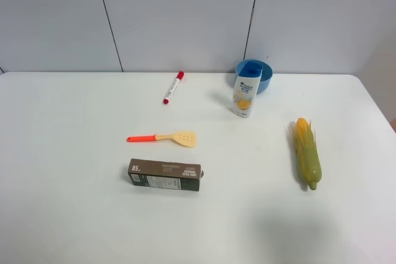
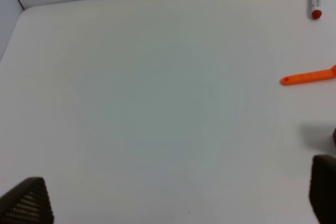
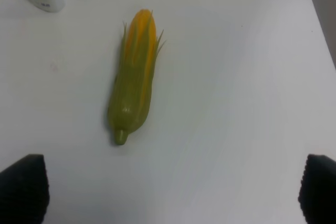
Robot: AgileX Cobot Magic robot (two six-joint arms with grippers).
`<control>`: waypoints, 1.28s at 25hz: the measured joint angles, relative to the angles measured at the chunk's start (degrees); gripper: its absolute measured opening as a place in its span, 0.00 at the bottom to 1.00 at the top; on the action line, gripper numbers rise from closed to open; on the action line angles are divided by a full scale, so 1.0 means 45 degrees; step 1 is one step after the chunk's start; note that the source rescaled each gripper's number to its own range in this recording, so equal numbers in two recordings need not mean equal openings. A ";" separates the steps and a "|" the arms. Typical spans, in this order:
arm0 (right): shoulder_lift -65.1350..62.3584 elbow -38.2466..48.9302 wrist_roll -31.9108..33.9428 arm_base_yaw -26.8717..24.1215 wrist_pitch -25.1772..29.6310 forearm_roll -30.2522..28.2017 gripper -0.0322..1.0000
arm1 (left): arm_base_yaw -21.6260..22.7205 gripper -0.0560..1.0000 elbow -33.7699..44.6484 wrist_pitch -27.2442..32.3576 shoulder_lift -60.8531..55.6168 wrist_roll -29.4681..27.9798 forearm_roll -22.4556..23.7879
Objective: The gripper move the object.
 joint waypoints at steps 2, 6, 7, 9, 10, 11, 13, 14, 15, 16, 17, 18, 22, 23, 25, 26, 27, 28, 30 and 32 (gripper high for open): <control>0.0000 0.0000 0.0000 0.0000 0.0000 -0.0055 1.00 | 0.0000 1.00 0.0000 0.0000 0.0000 0.0000 0.0000; 0.0000 0.0005 0.0224 0.0000 0.0000 -0.0130 1.00 | 0.0000 1.00 0.0000 0.0000 0.0000 0.0000 0.0000; -0.0050 0.0005 0.0272 0.0000 0.0000 -0.0173 1.00 | 0.0000 1.00 0.0000 0.0000 0.0000 0.0000 0.0000; -0.0350 0.0005 0.0299 0.0000 -0.0003 -0.0247 1.00 | 0.0000 1.00 0.0000 0.0000 0.0000 0.0000 0.0000; -0.0717 0.0005 0.0298 0.0000 -0.0041 -0.0280 1.00 | 0.0000 1.00 0.0000 0.0000 0.0000 0.0000 0.0000; -0.0936 0.0005 0.0312 0.0000 -0.0031 -0.0309 1.00 | 0.0000 1.00 0.0000 0.0000 0.0000 0.0000 0.0000; -0.1117 0.0005 0.0382 0.0000 -0.0041 -0.0355 1.00 | 0.0000 1.00 0.0000 0.0000 0.0000 0.0000 0.0000; -0.1117 0.0005 0.0383 0.0000 -0.0041 -0.0355 1.00 | 0.0000 1.00 0.0000 0.0000 0.0000 0.0000 0.0000; -0.1117 0.0005 0.0394 0.0000 -0.0041 -0.0355 1.00 | 0.0000 1.00 0.0000 0.0000 0.0000 0.0000 0.0000; -0.1117 0.0005 0.0392 0.0000 -0.0041 -0.0365 1.00 | 0.0000 1.00 0.0000 0.0000 0.0000 0.0000 0.0000; -0.1117 0.0005 0.0392 0.0000 -0.0041 -0.0365 1.00 | 0.0000 1.00 0.0000 0.0000 0.0000 0.0000 0.0000; -0.1117 0.0005 0.0392 0.0000 -0.0041 -0.0365 1.00 | 0.0000 1.00 0.0000 0.0000 0.0000 0.0000 0.0000; -0.1117 0.0005 0.0392 0.0000 -0.0041 -0.0365 1.00 | 0.0000 1.00 0.0000 0.0000 0.0000 0.0000 0.0000; -0.1117 0.0005 0.0392 0.0000 -0.0041 -0.0365 1.00 | 0.0000 1.00 0.0000 0.0000 0.0000 0.0000 0.0000; -0.1117 0.0005 0.0392 0.0000 -0.0041 -0.0365 1.00 | 0.0000 1.00 0.0000 0.0000 0.0000 0.0000 0.0000; -0.1117 0.0005 0.0392 0.0000 -0.0041 -0.0365 1.00 | 0.0000 1.00 0.0000 0.0000 0.0000 0.0000 0.0000; -0.1117 0.0005 0.0392 0.0000 -0.0041 -0.0369 1.00 | 0.0000 1.00 0.0000 0.0000 0.0000 0.0000 0.0000; -0.1117 0.0005 0.0392 0.0000 -0.0041 -0.0369 1.00 | 0.0000 1.00 0.0000 0.0000 0.0000 0.0000 0.0000; -0.1117 0.0005 0.0392 0.0000 -0.0041 -0.0396 1.00 | 0.0000 1.00 0.0000 0.0000 0.0000 0.0000 0.0000; -0.1117 0.0005 0.0392 0.0000 -0.0041 -0.0410 1.00 | 0.0000 1.00 0.0000 0.0000 0.0000 0.0000 0.0000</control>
